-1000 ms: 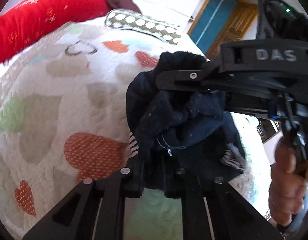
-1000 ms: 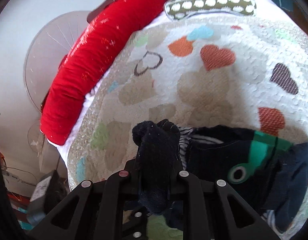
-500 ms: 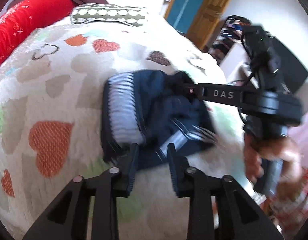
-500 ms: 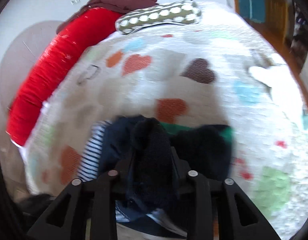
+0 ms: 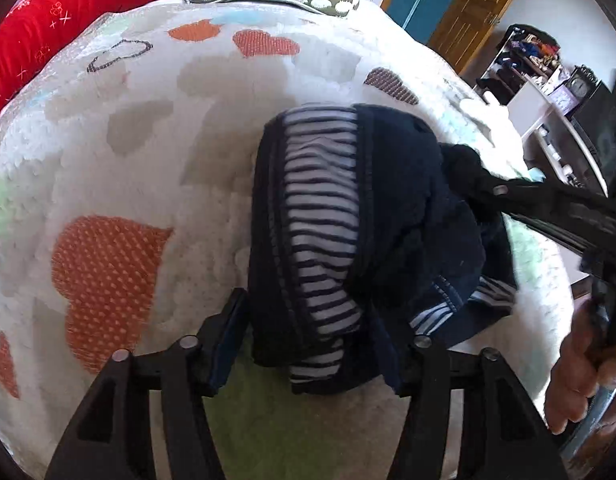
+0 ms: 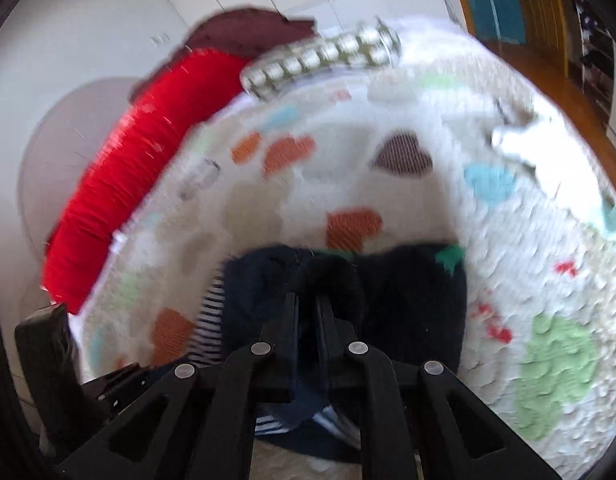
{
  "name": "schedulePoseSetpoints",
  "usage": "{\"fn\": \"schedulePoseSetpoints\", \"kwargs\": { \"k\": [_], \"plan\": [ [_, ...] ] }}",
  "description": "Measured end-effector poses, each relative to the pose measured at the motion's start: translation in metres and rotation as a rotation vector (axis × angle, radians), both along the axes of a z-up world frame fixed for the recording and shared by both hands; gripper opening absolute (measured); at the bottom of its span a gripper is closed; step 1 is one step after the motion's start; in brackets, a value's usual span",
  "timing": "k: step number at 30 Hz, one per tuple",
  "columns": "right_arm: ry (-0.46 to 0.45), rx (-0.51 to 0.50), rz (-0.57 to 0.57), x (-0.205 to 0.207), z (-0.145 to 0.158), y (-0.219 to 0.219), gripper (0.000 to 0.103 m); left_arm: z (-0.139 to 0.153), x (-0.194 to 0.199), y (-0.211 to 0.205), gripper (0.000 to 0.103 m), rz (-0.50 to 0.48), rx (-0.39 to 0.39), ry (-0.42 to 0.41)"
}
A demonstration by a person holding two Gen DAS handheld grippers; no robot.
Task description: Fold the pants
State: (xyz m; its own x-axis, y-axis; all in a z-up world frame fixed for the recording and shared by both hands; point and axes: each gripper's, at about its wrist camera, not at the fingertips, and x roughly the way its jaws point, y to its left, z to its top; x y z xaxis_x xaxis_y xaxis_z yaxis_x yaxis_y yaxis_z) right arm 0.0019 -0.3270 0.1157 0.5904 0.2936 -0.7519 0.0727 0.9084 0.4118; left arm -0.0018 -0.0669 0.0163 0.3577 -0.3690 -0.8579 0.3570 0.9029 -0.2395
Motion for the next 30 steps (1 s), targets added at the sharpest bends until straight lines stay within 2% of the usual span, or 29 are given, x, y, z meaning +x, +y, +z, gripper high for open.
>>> {"fn": "schedulePoseSetpoints", "kwargs": {
  "k": [2, 3, 6, 8, 10, 12, 15, 17, 22, 26, 29, 30],
  "plan": [
    [0.049, 0.027, -0.045, 0.006, -0.023, -0.005, 0.010, 0.002, -0.001, -0.003, 0.062, -0.009, 0.014, -0.021],
    [0.038, 0.071, -0.060, 0.006, -0.028, -0.010, 0.010, 0.003, 0.000, -0.003, 0.062, -0.014, 0.019, -0.022],
    [0.049, 0.151, -0.064, 0.008, -0.028, -0.021, 0.010, 0.007, 0.002, 0.001, 0.062, -0.018, 0.010, -0.005],
    [0.031, 0.190, -0.067, 0.001, -0.021, -0.029, 0.017, 0.016, -0.004, 0.008, 0.062, -0.013, -0.008, -0.009],
    [-0.026, 0.217, -0.116, -0.014, -0.011, -0.045, 0.041, 0.022, -0.010, 0.016, 0.062, -0.005, -0.025, -0.018],
    [-0.052, 0.203, -0.168, -0.029, -0.007, -0.060, 0.052, 0.027, -0.014, 0.025, 0.062, 0.014, -0.037, -0.019],
    [-0.060, 0.181, -0.214, -0.050, -0.007, -0.076, 0.052, 0.029, -0.014, 0.039, 0.062, 0.064, -0.042, -0.020],
    [-0.066, 0.205, -0.232, -0.062, -0.008, -0.083, 0.052, 0.031, -0.010, 0.046, 0.062, 0.099, -0.056, -0.016],
    [-0.100, 0.274, -0.139, -0.068, 0.002, -0.066, 0.050, 0.038, -0.010, 0.057, 0.062, 0.136, -0.093, -0.019],
    [-0.053, 0.187, -0.076, -0.051, -0.002, -0.032, 0.054, 0.040, -0.015, 0.062, 0.062, 0.132, -0.101, -0.020],
    [-0.021, 0.133, -0.101, -0.034, -0.019, -0.019, 0.054, 0.040, -0.014, 0.067, 0.062, 0.138, -0.105, -0.018],
    [-0.026, 0.139, -0.102, -0.031, -0.021, -0.016, 0.047, 0.040, -0.014, 0.069, 0.062, 0.141, -0.110, -0.015]
  ]
}}
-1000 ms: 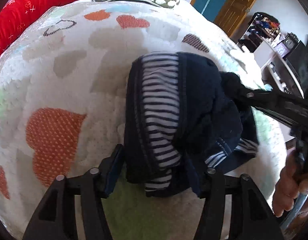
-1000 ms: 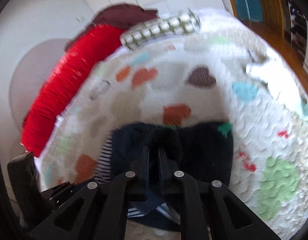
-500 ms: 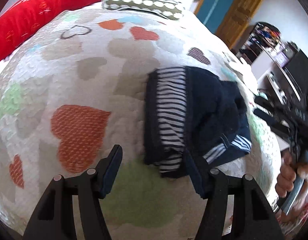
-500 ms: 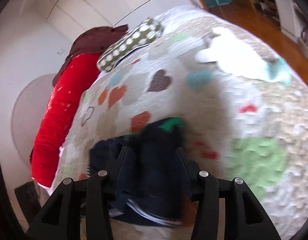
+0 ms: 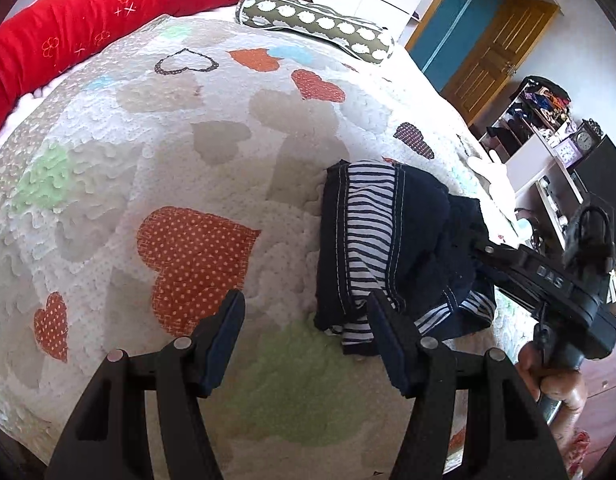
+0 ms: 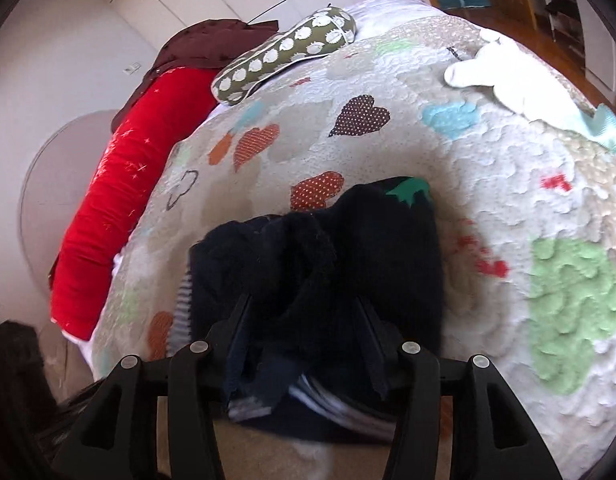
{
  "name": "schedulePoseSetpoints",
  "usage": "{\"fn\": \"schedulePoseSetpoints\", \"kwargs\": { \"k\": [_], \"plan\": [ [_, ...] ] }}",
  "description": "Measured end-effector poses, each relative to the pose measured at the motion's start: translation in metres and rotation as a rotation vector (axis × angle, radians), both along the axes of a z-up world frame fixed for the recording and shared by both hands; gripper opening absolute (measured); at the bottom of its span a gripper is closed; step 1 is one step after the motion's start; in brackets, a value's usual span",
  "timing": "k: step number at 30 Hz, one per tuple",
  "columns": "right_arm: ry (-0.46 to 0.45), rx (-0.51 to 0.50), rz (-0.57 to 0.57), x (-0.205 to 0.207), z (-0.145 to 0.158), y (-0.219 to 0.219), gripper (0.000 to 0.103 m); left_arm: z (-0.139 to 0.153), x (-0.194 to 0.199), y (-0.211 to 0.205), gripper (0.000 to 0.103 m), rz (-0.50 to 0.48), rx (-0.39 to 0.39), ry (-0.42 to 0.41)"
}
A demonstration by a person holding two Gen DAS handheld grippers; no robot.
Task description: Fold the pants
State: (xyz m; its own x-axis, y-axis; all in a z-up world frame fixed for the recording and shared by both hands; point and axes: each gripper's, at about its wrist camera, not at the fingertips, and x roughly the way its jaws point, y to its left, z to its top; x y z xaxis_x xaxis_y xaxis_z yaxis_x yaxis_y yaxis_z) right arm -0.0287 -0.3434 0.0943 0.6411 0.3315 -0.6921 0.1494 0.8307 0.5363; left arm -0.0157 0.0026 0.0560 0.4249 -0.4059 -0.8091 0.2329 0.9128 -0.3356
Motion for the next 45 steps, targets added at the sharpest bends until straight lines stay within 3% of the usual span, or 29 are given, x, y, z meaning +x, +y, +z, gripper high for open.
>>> {"fn": "schedulePoseSetpoints", "kwargs": {
  "k": [1, 4, 9, 11, 15, 18, 20, 25, 30, 35, 40, 45],
  "plan": [
    [-0.007, 0.025, 0.012, 0.003, -0.001, 0.003, 0.035, 0.000, 0.000, 0.001, 0.062, 0.002, -0.002, 0.002],
    [-0.019, 0.063, 0.036, 0.008, 0.003, 0.013, 0.027, 0.000, 0.001, 0.004, 0.062, 0.011, -0.008, 0.005],
    [-0.102, 0.355, 0.116, 0.008, 0.011, 0.012, 0.023, 0.003, -0.001, 0.001, 0.062, 0.006, -0.009, 0.002],
    [-0.107, 0.388, 0.115, 0.007, 0.007, 0.010, 0.023, 0.002, -0.003, -0.001, 0.062, 0.000, -0.006, 0.003],
    [-0.016, 0.296, 0.030, 0.004, -0.020, -0.003, 0.028, 0.002, -0.006, -0.004, 0.062, -0.007, -0.001, 0.006],
    [-0.016, 0.320, 0.010, -0.007, -0.026, -0.013, 0.035, 0.000, -0.005, -0.005, 0.062, -0.004, 0.007, 0.013],
    [-0.011, 0.291, 0.006, -0.010, -0.022, -0.015, 0.043, 0.000, -0.005, -0.005, 0.062, -0.002, -0.001, 0.019],
    [-0.053, 0.162, 0.034, -0.029, 0.002, -0.021, 0.046, 0.010, -0.009, -0.003, 0.062, -0.010, 0.015, -0.024],
    [-0.058, -0.018, -0.022, -0.055, 0.012, -0.048, 0.050, 0.012, 0.000, -0.012, 0.062, -0.035, 0.029, -0.022],
    [-0.032, 0.026, -0.056, -0.067, -0.002, -0.065, 0.051, 0.036, 0.017, -0.055, 0.066, -0.132, -0.021, -0.023],
    [-0.045, 0.101, -0.068, -0.068, -0.020, -0.057, 0.059, 0.053, 0.042, -0.141, 0.068, -0.316, 0.037, -0.055],
    [-0.063, 0.130, -0.092, -0.065, -0.029, -0.048, 0.059, 0.036, 0.069, -0.209, 0.068, -0.420, 0.092, -0.020]
  ]
}}
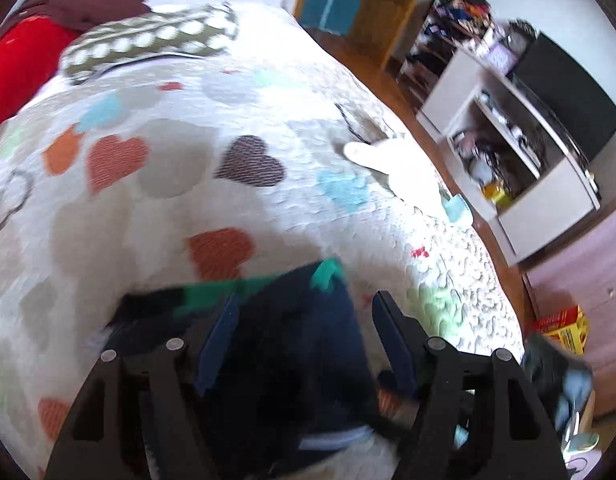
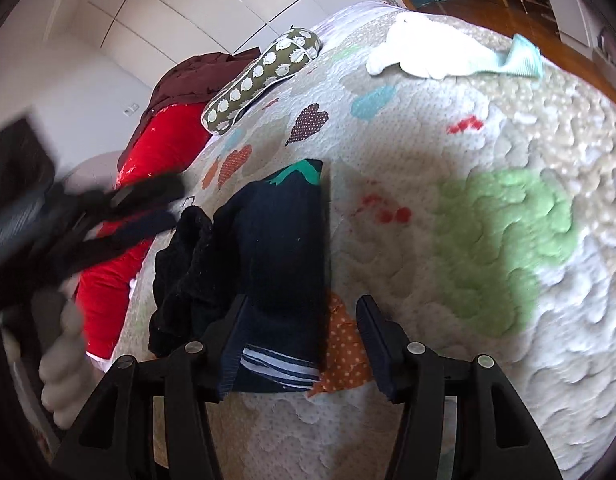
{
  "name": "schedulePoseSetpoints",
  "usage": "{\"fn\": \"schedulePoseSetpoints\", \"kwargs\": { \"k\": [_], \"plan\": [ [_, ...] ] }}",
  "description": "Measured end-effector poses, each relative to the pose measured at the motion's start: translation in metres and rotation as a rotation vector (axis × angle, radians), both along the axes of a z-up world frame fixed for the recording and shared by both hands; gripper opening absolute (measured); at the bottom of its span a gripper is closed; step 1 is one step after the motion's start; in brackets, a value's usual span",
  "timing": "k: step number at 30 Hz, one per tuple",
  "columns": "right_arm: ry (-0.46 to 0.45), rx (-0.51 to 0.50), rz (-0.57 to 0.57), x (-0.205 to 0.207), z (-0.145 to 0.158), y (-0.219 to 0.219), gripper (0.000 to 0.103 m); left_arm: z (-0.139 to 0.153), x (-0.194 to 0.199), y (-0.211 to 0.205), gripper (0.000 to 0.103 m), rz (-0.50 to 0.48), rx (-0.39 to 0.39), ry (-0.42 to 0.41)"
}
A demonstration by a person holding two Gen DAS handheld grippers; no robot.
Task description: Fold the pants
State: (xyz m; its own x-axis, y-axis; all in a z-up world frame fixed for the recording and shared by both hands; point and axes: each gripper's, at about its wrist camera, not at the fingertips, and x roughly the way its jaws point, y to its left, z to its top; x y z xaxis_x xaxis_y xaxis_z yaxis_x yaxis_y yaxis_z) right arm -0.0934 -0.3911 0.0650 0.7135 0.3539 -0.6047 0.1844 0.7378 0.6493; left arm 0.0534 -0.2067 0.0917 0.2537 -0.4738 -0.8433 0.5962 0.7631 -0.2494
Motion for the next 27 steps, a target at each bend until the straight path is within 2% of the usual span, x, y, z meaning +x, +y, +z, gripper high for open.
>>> {"fn": "schedulePoseSetpoints", "kwargs": {
  "k": [5, 10, 13, 17, 22, 24, 27],
  "plan": [
    [-0.010, 0.000, 0.023, 0.002, 0.000, 0.007, 0.060, -0.026, 0.019, -0.033, 0.068, -0.050, 0.065, 0.076],
    [-0.007, -0.015, 0.047, 0.007, -0.002, 0.021, 0.060, -0.042, 0.018, -0.043, 0.068, -0.091, 0.160, 0.064],
    [-0.004, -0.032, 0.047, 0.009, -0.003, 0.026, 0.060, -0.040, 0.013, -0.041, 0.055, -0.114, 0.188, 0.027],
    [0.007, -0.043, 0.046, 0.013, -0.003, 0.028, 0.058, -0.020, 0.019, -0.016, 0.055, -0.049, 0.109, 0.037],
    [0.022, -0.055, 0.019, 0.012, 0.003, 0.022, 0.059, 0.018, 0.018, 0.046, 0.057, 0.043, 0.005, -0.007],
    [-0.014, -0.096, -0.013, 0.007, 0.016, 0.019, 0.059, 0.027, 0.016, 0.074, 0.061, 0.080, -0.019, -0.025],
    [-0.075, -0.100, 0.029, 0.014, 0.037, 0.029, 0.059, 0.029, 0.013, 0.104, 0.061, 0.123, -0.045, -0.020]
  ]
}}
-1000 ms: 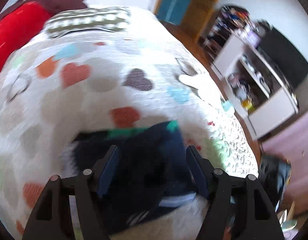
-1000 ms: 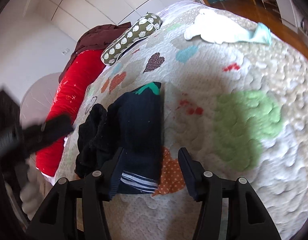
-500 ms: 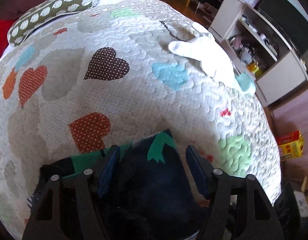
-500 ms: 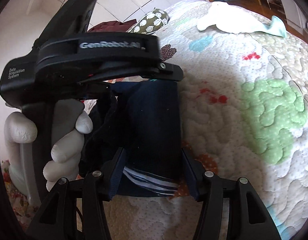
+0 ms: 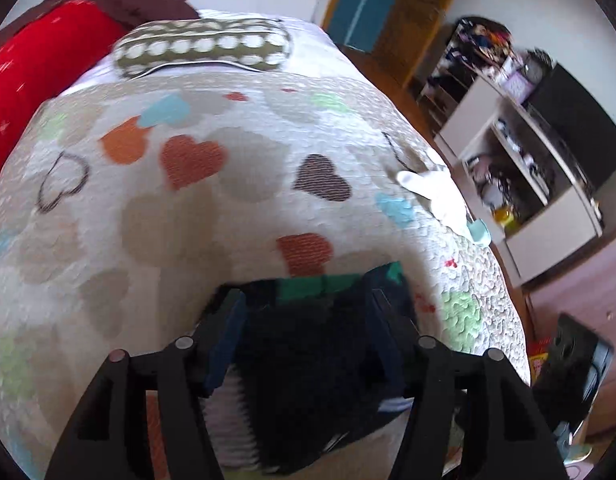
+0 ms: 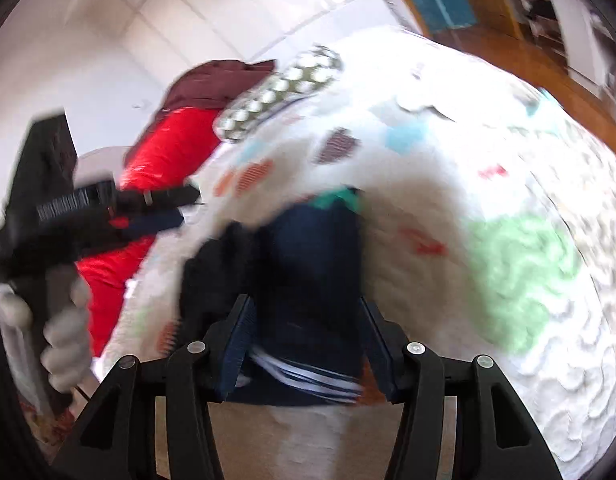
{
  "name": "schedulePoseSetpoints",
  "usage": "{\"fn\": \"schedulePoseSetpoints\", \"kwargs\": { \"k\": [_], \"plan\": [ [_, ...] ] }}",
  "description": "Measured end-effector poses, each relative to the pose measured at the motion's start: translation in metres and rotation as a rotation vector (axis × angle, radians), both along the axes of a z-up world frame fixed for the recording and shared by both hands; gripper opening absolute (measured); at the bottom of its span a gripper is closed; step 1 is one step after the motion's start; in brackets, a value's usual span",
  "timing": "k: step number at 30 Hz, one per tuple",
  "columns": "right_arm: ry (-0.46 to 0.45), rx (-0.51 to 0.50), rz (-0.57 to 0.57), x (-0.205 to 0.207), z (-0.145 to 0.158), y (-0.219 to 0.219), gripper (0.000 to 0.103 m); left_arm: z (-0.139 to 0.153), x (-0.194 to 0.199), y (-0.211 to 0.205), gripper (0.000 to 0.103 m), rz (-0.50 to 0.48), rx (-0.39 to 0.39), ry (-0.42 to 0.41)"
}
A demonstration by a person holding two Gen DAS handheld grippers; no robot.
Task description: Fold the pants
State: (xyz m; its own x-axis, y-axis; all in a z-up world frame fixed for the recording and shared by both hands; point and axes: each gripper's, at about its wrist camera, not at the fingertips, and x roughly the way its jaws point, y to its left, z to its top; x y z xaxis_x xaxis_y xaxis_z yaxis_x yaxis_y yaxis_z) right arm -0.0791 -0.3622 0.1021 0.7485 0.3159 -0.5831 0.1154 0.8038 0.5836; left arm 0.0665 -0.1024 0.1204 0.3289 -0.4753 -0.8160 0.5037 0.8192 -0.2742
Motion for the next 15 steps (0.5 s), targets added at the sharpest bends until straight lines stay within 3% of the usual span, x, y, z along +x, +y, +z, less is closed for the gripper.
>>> {"fn": "schedulePoseSetpoints", "kwargs": {
  "k": [4, 5, 6, 7, 15],
  "plan": [
    [0.027, 0.007, 0.100, 0.040, -0.001, 0.027, 0.058, -0.007, -0.003, 0.025, 0.061, 0.066, -0.022, 0.026],
    [0.047, 0.014, 0.116, 0.052, -0.007, 0.034, 0.053, -0.009, -0.004, 0.031, 0.061, 0.080, -0.031, 0.039],
    [0.073, 0.033, 0.139, 0.063, -0.014, 0.040, 0.029, -0.009, -0.005, 0.036, 0.061, 0.089, -0.037, 0.045],
    [0.099, 0.046, 0.142, 0.070, -0.018, 0.043, 0.025, -0.008, -0.007, 0.042, 0.061, 0.098, -0.043, 0.044],
    [-0.109, 0.097, 0.072, 0.022, 0.042, 0.010, 0.022, 0.000, -0.018, 0.051, 0.061, 0.110, -0.088, 0.017]
  ]
}}
